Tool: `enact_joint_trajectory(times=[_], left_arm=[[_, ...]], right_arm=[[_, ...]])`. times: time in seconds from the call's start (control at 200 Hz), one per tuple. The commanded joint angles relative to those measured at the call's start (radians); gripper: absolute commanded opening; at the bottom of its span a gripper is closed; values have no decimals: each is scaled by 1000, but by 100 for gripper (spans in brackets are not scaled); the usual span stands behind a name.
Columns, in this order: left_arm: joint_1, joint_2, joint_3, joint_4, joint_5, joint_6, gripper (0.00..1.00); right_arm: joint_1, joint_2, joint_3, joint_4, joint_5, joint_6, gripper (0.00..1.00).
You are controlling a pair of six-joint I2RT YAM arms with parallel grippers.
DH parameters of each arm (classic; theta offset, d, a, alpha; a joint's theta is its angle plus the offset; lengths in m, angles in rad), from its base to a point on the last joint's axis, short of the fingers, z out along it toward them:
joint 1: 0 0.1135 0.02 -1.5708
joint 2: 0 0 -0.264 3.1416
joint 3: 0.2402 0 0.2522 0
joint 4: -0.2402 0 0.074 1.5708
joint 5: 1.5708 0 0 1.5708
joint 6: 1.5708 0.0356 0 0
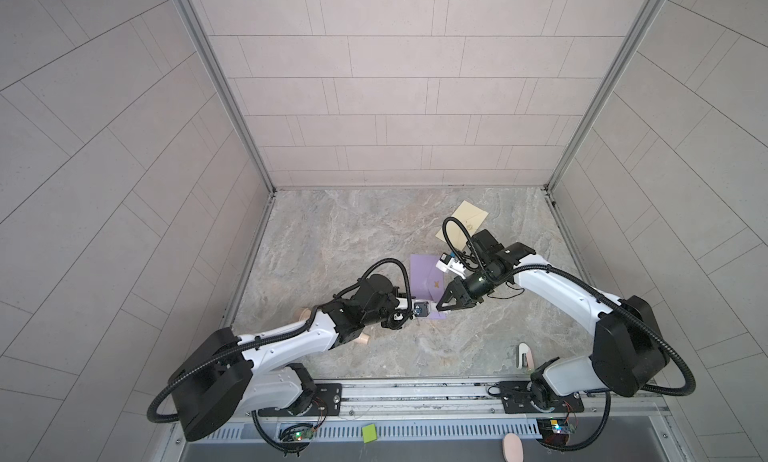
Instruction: Place the letter into the envelope and seal it
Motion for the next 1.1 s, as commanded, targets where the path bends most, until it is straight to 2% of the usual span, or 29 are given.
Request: enact_joint_trajectory(times=[0.0, 0.37, 1.096], left_arm=[[-13, -6, 24, 21, 10, 24, 18], [-24, -9, 40, -13, 20, 54, 21], [-42, 58, 51, 53, 9, 27, 22]], right_arm=[[6, 18, 5, -14, 6, -10, 0], [6, 47, 35, 0, 0, -13, 0], [17, 56, 8, 40, -20, 17, 0]])
